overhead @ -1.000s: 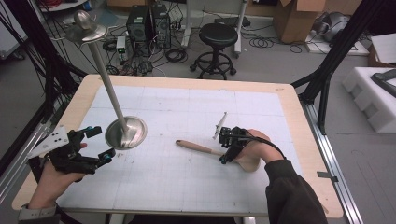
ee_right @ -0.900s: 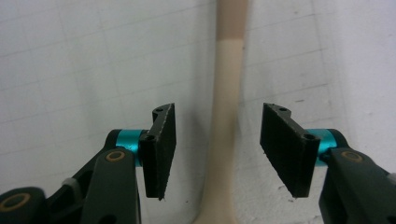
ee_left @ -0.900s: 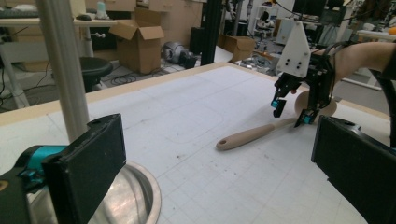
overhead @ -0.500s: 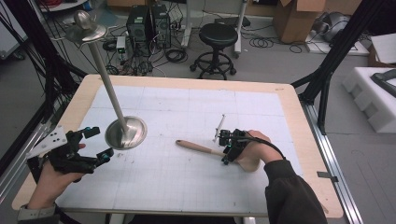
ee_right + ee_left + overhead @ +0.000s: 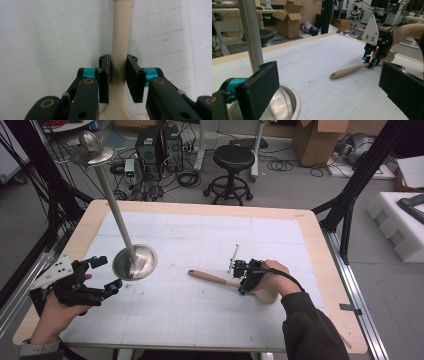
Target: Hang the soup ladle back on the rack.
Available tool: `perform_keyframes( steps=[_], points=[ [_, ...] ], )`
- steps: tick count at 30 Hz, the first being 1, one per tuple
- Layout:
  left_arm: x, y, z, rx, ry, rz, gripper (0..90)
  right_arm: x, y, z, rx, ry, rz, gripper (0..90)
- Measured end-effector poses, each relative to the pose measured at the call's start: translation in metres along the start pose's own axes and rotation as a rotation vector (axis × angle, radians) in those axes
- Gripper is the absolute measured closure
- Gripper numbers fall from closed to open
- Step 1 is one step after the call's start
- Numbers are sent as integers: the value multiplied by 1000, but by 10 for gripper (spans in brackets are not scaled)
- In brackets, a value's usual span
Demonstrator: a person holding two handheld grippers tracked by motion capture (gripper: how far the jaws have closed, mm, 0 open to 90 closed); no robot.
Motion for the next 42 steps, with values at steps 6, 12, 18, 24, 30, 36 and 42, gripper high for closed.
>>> perform_keyframes(
  steps=[6, 12, 18, 24, 30, 36, 42],
  points=[
    [-2, 0, 1, 1, 5, -2, 34, 1, -1, 0, 15, 21, -27, 774],
    [-2, -1, 2, 0, 4, -2, 34, 0, -1, 2, 19, 43, -32, 775],
    [-2, -1, 2, -3, 7, -1, 34, -4, 0, 12, 34, 126, -42, 775],
    [-3, -1, 4, -7, 9, -3, 34, -7, -1, 27, 50, 216, -58, 776],
    [-3, -1, 3, -8, 11, -2, 34, -7, -3, 35, 66, 313, -74, 776],
    [-3, 0, 3, -6, 8, -5, 34, -8, -3, 45, 80, 436, -95, 776],
    [-4, 1, 3, -5, 8, -13, 34, -14, -7, 58, 69, 598, -108, 776]
  ],
)
Point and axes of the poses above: each handheld gripper's, and its own axes: z roughly backward along the jaws, x roughly out of its underside, y roughly to its right, the point moved 7 cm from there along -z, roughly forward along the jaws, and after that the axes turned 14 degrees about y, right-handed, at the moved point
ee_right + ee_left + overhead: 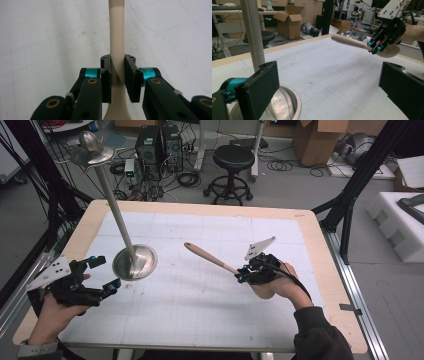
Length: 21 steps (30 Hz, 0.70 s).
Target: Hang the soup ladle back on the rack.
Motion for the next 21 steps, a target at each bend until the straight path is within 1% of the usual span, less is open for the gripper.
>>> perform_keyframes(
  steps=[1, 4, 7, 8, 9, 10, 11, 12, 13, 15, 17, 21],
  points=[
    [-1, 1, 0, 6, 1, -2, 34, -1, -1, 1, -5, 16, -7, 776],
    [-4, 3, 0, 10, 7, -9, 34, -5, -5, 3, -17, 77, -9, 776],
    [-5, 4, 0, 10, 8, -11, 34, -9, -8, 5, 0, 140, -14, 776],
    [-5, 4, 0, 10, 8, -9, 34, -12, -8, 6, 9, 175, -8, 776],
    [-6, 5, 0, 13, 15, -2, 34, -14, -9, 8, 14, 195, -16, 776],
    [-7, 6, 0, 19, 17, -2, 34, -17, -9, 9, 18, 234, -20, 776],
    [-9, 8, 0, 23, 24, -3, 34, -18, -11, 10, 8, 254, -31, 776],
    [-11, 9, -1, 26, 26, -8, 34, -20, -12, 12, 7, 287, -33, 776],
    [-12, 10, -1, 30, 27, -14, 34, -22, -13, 13, 4, 305, -38, 776],
    [-13, 12, -2, 32, 29, -21, 34, -26, -14, 14, 8, 358, -45, 776],
    [-13, 13, -2, 34, 26, -22, 34, -28, -15, 14, 14, 393, -58, 776],
    [-12, 12, -2, 30, 22, -23, 34, -35, -17, 13, 47, 456, -59, 776]
  ],
)
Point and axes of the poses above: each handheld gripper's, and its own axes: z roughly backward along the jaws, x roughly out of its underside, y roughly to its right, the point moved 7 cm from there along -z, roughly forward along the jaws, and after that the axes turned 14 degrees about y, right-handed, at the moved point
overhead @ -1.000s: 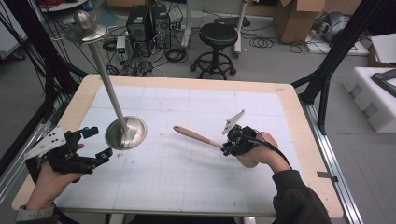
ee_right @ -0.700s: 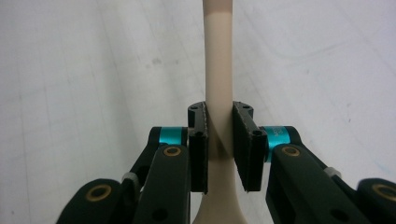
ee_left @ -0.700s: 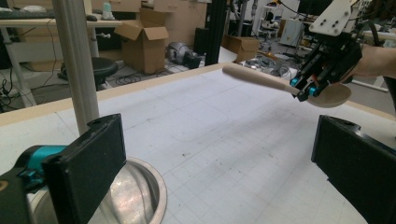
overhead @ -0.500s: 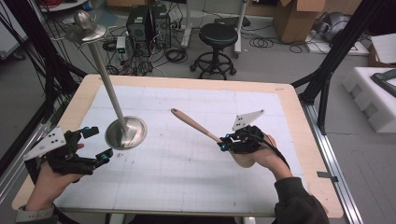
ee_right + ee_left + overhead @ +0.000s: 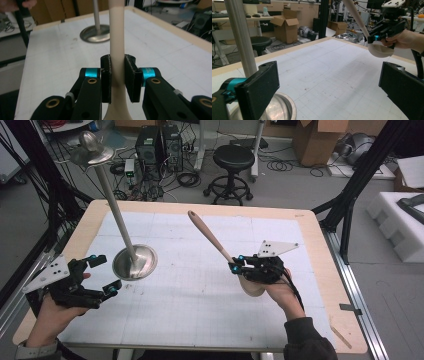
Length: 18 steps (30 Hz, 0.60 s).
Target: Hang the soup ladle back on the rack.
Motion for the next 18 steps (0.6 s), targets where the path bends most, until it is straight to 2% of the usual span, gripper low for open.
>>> perform_keyframes(
  steps=[8, 12, 18],
  points=[
    [-1, -1, 1, -3, 3, 2, 34, -13, -8, -2, 13, 120, -7, 776],
    [-1, -1, 2, -6, 3, 1, 34, -18, -11, -4, 19, 163, -5, 776],
    [-1, -2, 2, -7, 5, 0, 34, -23, -13, -8, 16, 188, -21, 776]
  ],
)
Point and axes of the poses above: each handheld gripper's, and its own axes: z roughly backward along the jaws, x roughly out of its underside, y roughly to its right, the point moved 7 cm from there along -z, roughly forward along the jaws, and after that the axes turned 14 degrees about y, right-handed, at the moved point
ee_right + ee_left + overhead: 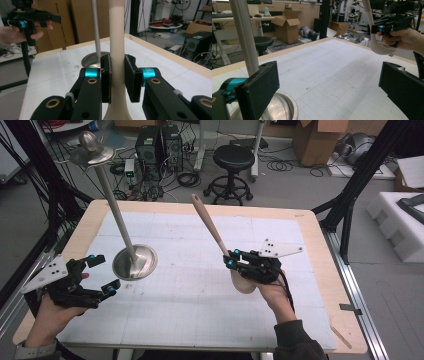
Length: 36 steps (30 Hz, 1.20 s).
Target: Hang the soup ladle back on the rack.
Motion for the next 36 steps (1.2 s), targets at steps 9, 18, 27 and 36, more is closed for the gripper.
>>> perform_keyframes(
  steps=[9, 18, 27, 36],
  points=[
    [1, -2, 1, -5, 1, 4, 34, -11, -1, -5, 1, 40, -19, 776],
    [0, -3, 3, -9, 4, 6, 34, -26, -6, -15, -10, 51, 0, 776],
    [-3, -5, 8, -15, 14, 6, 34, -43, -9, -30, -18, 52, 4, 776],
    [-7, -7, 12, -21, 27, 6, 34, -51, -12, -45, -34, 48, 4, 776]
  ],
)
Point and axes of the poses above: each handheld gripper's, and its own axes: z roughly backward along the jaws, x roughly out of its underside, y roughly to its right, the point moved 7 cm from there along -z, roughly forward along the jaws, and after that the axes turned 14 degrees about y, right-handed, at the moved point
